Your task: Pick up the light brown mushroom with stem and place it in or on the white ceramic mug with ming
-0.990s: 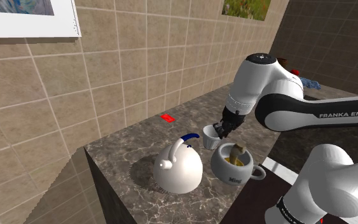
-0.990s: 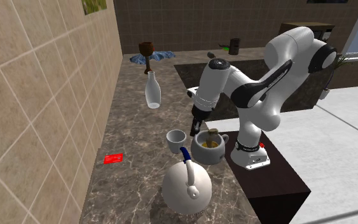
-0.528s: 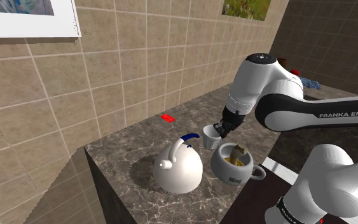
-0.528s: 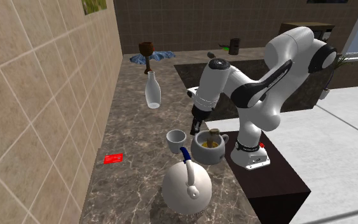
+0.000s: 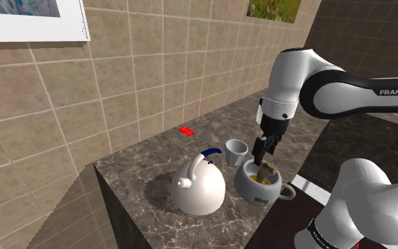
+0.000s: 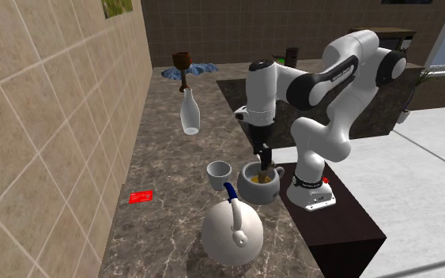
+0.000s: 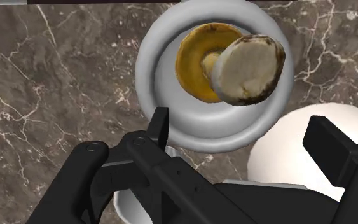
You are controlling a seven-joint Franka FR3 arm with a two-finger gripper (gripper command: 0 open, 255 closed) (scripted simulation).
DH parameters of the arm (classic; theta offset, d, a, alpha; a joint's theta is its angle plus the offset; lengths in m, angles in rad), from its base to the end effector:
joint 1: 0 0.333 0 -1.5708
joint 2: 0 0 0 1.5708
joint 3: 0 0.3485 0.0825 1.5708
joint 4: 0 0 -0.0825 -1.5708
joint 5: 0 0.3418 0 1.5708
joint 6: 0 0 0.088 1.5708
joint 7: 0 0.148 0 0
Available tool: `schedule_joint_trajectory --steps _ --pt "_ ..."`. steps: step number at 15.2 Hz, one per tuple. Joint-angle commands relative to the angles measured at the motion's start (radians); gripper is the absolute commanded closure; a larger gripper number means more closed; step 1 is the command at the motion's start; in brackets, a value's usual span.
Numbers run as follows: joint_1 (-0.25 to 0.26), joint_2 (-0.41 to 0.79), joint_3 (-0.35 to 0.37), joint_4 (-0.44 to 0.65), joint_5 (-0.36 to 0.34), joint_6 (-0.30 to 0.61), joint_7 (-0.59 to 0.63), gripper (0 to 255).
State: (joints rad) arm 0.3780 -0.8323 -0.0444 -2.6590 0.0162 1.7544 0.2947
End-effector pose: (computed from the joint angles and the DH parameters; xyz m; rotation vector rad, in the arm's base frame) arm 0.2137 0.0751 0.4678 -3.1147 -0.0795 0.1317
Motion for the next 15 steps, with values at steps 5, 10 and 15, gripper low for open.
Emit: schedule_joint_trajectory --steps 5,10,15 --pt "0.025 -0.007 -0.02 -0.055 0.024 0.012 -0.048 0" --pt "0.026 -0.007 -0.019 -0.089 0.025 0.047 -0.048 0" --pt "0.026 -0.007 -0.019 -0.089 0.025 0.047 -0.048 0"
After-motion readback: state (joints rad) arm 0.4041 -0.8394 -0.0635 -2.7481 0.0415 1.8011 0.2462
